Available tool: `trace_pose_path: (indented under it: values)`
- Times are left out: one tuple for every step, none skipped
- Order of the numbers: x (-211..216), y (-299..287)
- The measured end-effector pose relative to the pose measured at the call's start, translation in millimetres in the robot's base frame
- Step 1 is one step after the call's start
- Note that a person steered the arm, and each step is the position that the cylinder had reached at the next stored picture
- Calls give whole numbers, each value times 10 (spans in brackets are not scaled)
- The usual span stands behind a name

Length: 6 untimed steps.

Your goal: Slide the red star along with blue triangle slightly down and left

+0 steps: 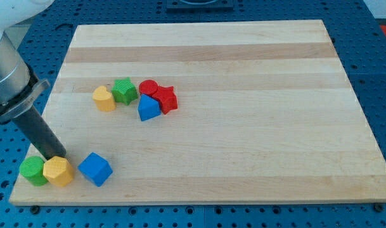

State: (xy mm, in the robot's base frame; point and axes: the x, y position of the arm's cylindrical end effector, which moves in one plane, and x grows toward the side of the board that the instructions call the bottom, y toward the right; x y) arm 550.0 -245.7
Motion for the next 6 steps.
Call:
trace_pose_path:
  values:
    - [-47, 36]
    - [-129, 317]
    - [-129, 824]
    - [-348, 1483]
    - [-844, 2046]
    - [-1302, 2371]
